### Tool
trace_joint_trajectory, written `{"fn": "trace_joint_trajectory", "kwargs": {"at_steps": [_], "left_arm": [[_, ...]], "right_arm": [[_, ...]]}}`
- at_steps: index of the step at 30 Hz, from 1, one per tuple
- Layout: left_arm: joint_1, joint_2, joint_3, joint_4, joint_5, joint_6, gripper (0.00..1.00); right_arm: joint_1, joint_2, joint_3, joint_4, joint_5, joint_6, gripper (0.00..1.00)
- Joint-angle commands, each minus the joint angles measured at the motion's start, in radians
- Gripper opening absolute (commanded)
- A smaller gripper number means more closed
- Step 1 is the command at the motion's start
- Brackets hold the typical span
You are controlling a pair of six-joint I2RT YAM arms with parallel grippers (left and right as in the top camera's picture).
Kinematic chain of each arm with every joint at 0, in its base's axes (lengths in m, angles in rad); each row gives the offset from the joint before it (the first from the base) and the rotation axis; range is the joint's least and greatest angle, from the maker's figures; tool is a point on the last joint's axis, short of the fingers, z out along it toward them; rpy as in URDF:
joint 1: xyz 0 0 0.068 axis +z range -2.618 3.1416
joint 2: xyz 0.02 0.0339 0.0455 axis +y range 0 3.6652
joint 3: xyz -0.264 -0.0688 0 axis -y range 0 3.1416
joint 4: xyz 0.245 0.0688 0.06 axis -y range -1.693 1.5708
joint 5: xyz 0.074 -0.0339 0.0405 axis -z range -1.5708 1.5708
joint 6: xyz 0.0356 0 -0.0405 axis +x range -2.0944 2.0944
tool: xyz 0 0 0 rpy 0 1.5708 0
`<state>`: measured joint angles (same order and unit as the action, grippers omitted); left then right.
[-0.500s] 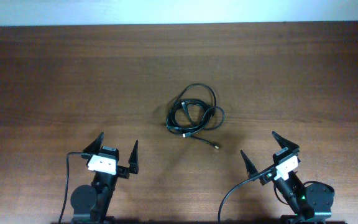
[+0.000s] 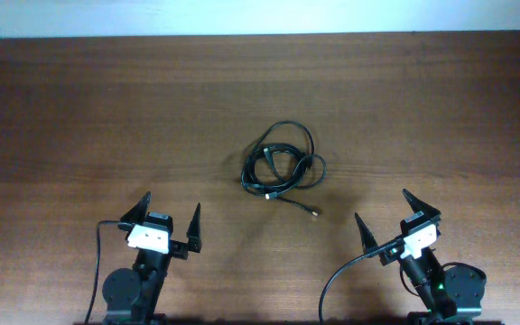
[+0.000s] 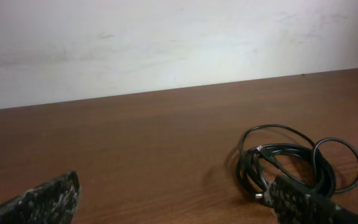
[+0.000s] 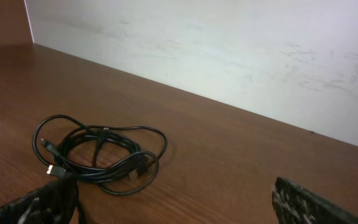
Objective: Untangle cables
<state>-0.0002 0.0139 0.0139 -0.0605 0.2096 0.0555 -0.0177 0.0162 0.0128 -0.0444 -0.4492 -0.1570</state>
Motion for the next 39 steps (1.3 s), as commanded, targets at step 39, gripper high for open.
{"fn": "trace_joint_trajectory", "kwargs": {"at_steps": [39], "left_arm": [[0.003, 0.949, 1.009, -0.816, 0.497, 0.009, 0.98]], "right_arm": [[0.005, 0.876, 0.807, -0.752, 0.117, 0.301, 0.99]]}}
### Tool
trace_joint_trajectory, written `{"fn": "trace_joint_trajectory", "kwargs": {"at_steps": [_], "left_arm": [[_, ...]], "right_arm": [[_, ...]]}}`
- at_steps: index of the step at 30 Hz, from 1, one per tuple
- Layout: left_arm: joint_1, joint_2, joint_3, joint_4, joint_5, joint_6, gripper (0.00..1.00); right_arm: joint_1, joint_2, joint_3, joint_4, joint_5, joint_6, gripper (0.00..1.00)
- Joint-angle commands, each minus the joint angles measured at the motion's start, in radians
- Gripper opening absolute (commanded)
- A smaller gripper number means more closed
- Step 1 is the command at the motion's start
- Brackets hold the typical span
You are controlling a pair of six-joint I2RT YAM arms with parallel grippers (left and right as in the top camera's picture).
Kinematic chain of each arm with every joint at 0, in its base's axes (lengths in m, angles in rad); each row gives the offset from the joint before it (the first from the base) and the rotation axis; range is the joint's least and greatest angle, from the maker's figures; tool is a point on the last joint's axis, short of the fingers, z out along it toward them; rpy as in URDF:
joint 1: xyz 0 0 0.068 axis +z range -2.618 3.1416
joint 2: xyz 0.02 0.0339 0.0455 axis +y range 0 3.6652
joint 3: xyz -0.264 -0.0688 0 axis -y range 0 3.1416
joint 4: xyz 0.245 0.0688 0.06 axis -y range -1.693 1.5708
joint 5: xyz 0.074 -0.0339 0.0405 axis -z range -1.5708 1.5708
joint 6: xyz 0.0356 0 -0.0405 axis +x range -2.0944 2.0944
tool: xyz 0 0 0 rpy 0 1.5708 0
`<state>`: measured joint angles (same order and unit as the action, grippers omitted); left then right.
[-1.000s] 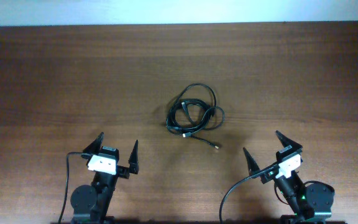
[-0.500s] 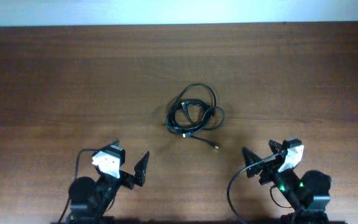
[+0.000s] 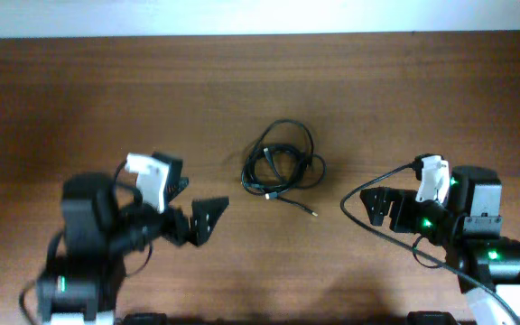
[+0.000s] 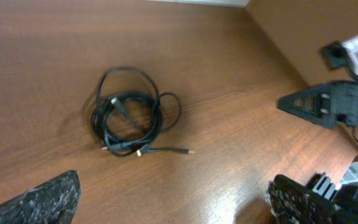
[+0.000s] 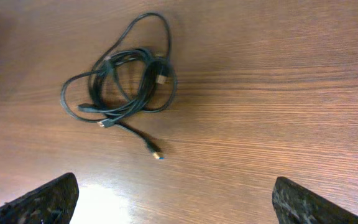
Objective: Untangle cables
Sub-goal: 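Move the left gripper down onto the black cable coil and grasp it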
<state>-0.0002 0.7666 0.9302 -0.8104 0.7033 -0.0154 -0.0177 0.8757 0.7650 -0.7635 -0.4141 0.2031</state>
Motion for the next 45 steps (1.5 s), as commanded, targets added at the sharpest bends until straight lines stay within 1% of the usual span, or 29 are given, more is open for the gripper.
{"fn": "trace_joint_trajectory", "kwargs": {"at_steps": [1, 4, 5, 9, 10, 12, 13, 14, 15, 16, 18, 20, 22, 23, 24, 25, 26, 29, 30, 36, 37, 38, 42, 45], "left_arm": [[0.003, 0.322, 0.159, -0.113, 0.004, 0.101, 0.98], [-0.003, 0.458, 0.253, -0.127, 0.003, 0.146, 0.98], [-0.031, 0.485, 0.288, -0.126, -0.050, 0.162, 0.98], [-0.129, 0.526, 0.310, -0.131, -0.196, 0.175, 0.98], [-0.157, 0.540, 0.310, -0.139, -0.257, 0.175, 0.98], [-0.234, 0.582, 0.311, -0.141, -0.454, 0.174, 0.98], [-0.274, 0.601, 0.311, -0.141, -0.558, 0.151, 0.99], [-0.304, 0.614, 0.311, -0.135, -0.689, 0.096, 0.98], [-0.332, 0.625, 0.311, -0.113, -0.793, 0.068, 0.98], [-0.354, 0.626, 0.311, -0.083, -0.800, 0.069, 0.98], [-0.386, 0.624, 0.311, -0.058, -0.711, 0.069, 0.98], [-0.388, 0.624, 0.311, -0.035, -0.703, 0.069, 0.98], [-0.388, 0.629, 0.311, -0.018, -0.700, 0.068, 0.99], [-0.388, 0.649, 0.311, -0.016, -0.706, 0.068, 0.99], [-0.388, 0.674, 0.311, -0.016, -0.723, 0.068, 0.99], [-0.388, 0.726, 0.311, -0.012, -0.742, 0.068, 0.99], [-0.388, 0.775, 0.311, 0.013, -0.744, 0.068, 0.99], [-0.388, 0.874, 0.311, 0.150, -0.680, 0.073, 0.98], [-0.388, 0.895, 0.311, 0.163, -0.679, 0.073, 0.99], [-0.388, 1.027, 0.311, 0.166, -0.680, 0.077, 1.00], [-0.388, 1.048, 0.311, 0.167, -0.680, 0.077, 0.99], [-0.388, 1.065, 0.311, 0.167, -0.679, 0.077, 0.93], [-0.388, 1.083, 0.311, 0.175, -0.661, 0.077, 0.92], [-0.389, 1.085, 0.310, 0.183, -0.620, 0.076, 0.92]], "right_arm": [[0.006, 0.027, 0.106, -0.064, 0.113, -0.076, 0.99], [0.005, 0.040, 0.238, -0.089, 0.113, -0.096, 0.99], [0.006, 0.057, 0.301, -0.108, 0.114, -0.122, 0.99], [0.006, 0.108, 0.374, -0.143, 0.187, -0.129, 0.99], [0.006, 0.114, 0.383, -0.146, 0.187, -0.129, 0.99], [0.022, 0.114, 0.388, -0.146, 0.188, -0.145, 0.99], [0.045, 0.114, 0.389, -0.146, 0.195, -0.147, 0.99], [0.072, 0.114, 0.389, -0.146, 0.221, -0.147, 0.99], [0.098, 0.115, 0.389, -0.146, 0.254, -0.147, 0.99], [0.126, 0.114, 0.389, -0.146, 0.271, -0.148, 0.99], [0.166, 0.114, 0.389, -0.135, 0.266, -0.146, 0.99], [0.170, 0.115, 0.389, -0.120, 0.219, -0.143, 0.99], [0.170, 0.115, 0.389, -0.111, 0.217, -0.143, 0.99], [0.170, 0.120, 0.389, -0.119, 0.252, -0.138, 0.99], [0.170, 0.129, 0.389, -0.122, 0.286, -0.140, 0.96], [0.170, 0.137, 0.389, -0.113, 0.312, -0.140, 0.95], [0.170, 0.137, 0.389, -0.100, 0.318, -0.140, 0.95], [0.170, 0.137, 0.393, -0.055, 0.318, -0.140, 0.96], [0.170, 0.137, 0.393, -0.055, 0.318, -0.140, 0.96], [0.170, 0.137, 0.393, -0.071, 0.318, -0.140, 0.96], [0.170, 0.137, 0.393, -0.073, 0.318, -0.140, 0.95], [0.170, 0.137, 0.393, -0.074, 0.318, -0.140, 0.96], [0.170, 0.137, 0.393, -0.074, 0.318, -0.140, 0.96], [0.170, 0.137, 0.393, -0.074, 0.318, -0.140, 0.96]]}}
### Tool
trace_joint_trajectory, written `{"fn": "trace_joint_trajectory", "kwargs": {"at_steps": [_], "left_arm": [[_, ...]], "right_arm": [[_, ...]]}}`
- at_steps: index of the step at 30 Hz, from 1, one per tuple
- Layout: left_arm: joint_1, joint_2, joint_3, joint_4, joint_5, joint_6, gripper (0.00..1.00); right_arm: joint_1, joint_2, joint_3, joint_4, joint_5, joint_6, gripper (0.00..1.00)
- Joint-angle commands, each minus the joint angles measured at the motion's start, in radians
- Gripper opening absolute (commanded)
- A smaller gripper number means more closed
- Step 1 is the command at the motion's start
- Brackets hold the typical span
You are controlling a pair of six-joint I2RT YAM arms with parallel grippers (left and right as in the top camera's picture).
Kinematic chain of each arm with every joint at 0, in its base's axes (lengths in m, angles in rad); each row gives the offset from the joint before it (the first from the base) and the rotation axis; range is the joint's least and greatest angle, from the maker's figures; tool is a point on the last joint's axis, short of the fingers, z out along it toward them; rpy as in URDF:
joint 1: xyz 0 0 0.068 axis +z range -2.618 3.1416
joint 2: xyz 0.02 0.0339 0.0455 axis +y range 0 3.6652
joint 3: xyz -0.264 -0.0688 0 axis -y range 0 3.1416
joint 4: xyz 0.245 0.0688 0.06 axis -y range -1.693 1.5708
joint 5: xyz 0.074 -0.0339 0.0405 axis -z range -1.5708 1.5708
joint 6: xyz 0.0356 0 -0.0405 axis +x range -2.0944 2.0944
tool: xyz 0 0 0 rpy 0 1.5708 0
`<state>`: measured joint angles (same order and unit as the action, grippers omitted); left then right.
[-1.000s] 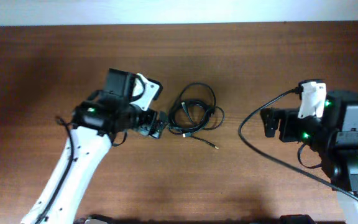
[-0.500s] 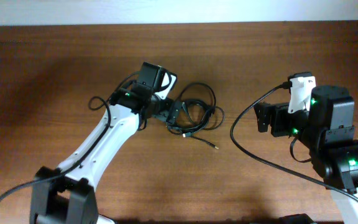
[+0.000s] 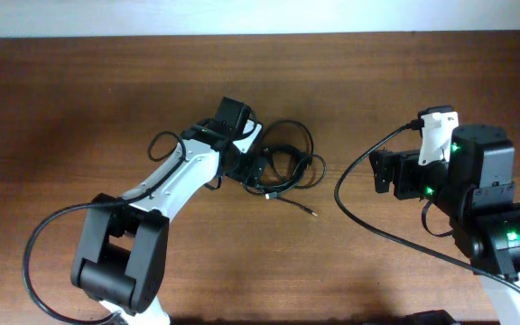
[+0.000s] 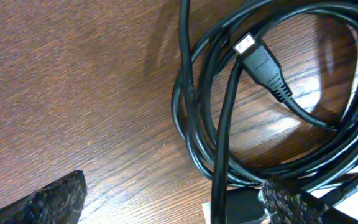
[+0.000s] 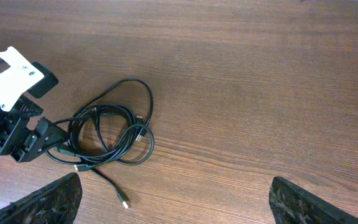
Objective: Untangle cables
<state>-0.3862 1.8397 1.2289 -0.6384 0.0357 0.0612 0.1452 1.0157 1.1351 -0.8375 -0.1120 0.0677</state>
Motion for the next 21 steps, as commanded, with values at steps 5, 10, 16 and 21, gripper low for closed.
{"fn": "trace_joint_trajectory", "kwargs": {"at_steps": [5, 10, 16, 21], "left_arm": [[-0.009, 0.013, 0.006, 0.086, -0.006, -0.047, 0.86], [-0.026, 0.069, 0.002, 0.101, 0.003, -0.058, 0.88], [-0.066, 0.137, 0.003, 0.126, 0.002, -0.058, 0.00], [-0.066, -0.009, 0.111, -0.063, -0.053, -0.073, 0.00]], "right_arm": [[0.007, -0.001, 0.023, -0.008, 0.016, -0.005, 0.96], [0.007, 0.019, 0.023, -0.015, 0.016, -0.005, 0.96], [0.007, 0.025, 0.023, -0.015, 0.016, -0.005, 0.96], [0.007, 0.025, 0.023, -0.015, 0.016, -0.004, 0.96]]}}
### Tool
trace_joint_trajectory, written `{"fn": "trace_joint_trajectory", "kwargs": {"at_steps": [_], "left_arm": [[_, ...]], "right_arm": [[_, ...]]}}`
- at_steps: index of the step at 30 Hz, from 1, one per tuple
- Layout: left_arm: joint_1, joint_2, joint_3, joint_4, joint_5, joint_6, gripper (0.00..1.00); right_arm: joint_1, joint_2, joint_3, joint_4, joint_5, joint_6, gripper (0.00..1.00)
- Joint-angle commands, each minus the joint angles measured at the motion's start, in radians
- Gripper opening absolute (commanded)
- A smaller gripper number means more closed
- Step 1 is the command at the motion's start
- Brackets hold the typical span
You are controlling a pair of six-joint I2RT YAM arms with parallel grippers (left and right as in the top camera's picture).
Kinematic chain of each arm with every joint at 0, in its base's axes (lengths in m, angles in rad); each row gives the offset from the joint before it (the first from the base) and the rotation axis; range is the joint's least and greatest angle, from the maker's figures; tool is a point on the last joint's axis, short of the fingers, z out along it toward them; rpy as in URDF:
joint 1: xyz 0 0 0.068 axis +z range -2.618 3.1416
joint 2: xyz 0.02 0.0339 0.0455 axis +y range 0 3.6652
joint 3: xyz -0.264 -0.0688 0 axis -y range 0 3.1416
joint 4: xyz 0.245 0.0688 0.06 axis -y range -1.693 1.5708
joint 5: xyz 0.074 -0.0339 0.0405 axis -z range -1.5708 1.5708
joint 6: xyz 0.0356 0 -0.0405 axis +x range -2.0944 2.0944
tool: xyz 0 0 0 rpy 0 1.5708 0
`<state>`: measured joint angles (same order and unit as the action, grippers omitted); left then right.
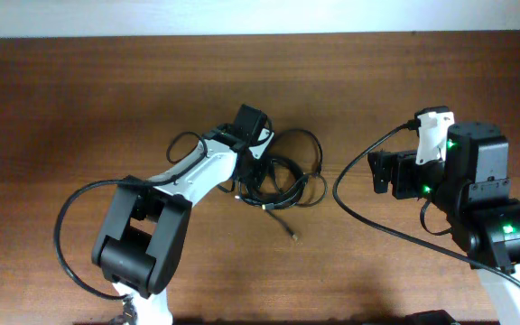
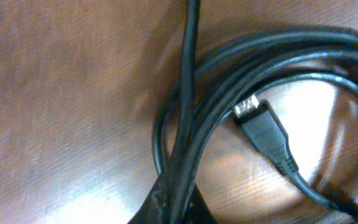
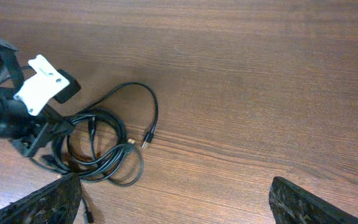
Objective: Untangle cables
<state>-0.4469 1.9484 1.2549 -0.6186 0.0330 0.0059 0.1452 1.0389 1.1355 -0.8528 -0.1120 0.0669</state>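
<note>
A black cable [image 1: 280, 181] lies in a tangled coil at mid table, one thin plug end [image 1: 292, 236] trailing toward the front. My left gripper [image 2: 178, 200] is shut on a few strands at the coil's left side; a black connector [image 2: 263, 127] with a metal tip lies just past it. From overhead the left gripper [image 1: 248, 173] sits at the coil's left edge. My right gripper [image 3: 173, 208] hovers open, high over the table to the right of the cable [image 3: 98, 152], nothing between its fingers.
The brown wooden table [image 1: 79, 90] ends at a white wall along the back. The left arm [image 1: 183, 185] stretches across from the front left, its own lead looping beside it. The right arm [image 1: 472, 194] and its lead [image 1: 350, 203] stand at the right.
My left gripper, open around the coil's left strands before, is now shut on them. The coil has shifted, its trailing plug end lying further front-left. The right arm has barely moved.
Both grippers were first parked open at the table's front edge, the coil untouched. Then both arms were raised, looking down at it. Then the left gripper was open at the coil's left side, and now it grips strands there.
</note>
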Motion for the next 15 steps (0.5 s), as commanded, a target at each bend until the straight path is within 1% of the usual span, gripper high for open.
{"fn": "trace_joint_trajectory", "kwargs": {"at_steps": [1, 3, 5, 7, 9, 11, 15], "left_arm": [[-0.005, -0.163, 0.129, -0.142, -0.057, -0.026, 0.00], [-0.005, -0.289, 0.248, -0.263, -0.056, -0.048, 0.00], [-0.005, -0.376, 0.307, -0.306, -0.056, -0.047, 0.00], [-0.005, -0.451, 0.325, -0.336, -0.056, -0.066, 0.00], [-0.002, -0.455, 0.320, -0.340, -0.147, -0.066, 0.00], [-0.007, -0.429, 0.320, -0.366, -0.150, -0.085, 0.00], [-0.041, -0.450, 0.380, -0.368, -0.151, -0.092, 0.00]], "right_arm": [[0.007, 0.002, 0.022, 0.000, 0.016, -0.003, 0.95], [0.007, 0.002, 0.022, 0.000, 0.015, -0.003, 0.96], [0.007, 0.002, 0.022, 0.000, 0.015, -0.003, 0.96], [0.007, 0.004, 0.022, 0.000, 0.000, -0.003, 0.96], [0.007, 0.024, 0.022, -0.003, -0.026, -0.003, 0.96], [0.007, 0.048, 0.022, -0.003, -0.032, -0.003, 0.95], [0.021, 0.083, 0.022, 0.027, -0.157, -0.004, 0.95]]}}
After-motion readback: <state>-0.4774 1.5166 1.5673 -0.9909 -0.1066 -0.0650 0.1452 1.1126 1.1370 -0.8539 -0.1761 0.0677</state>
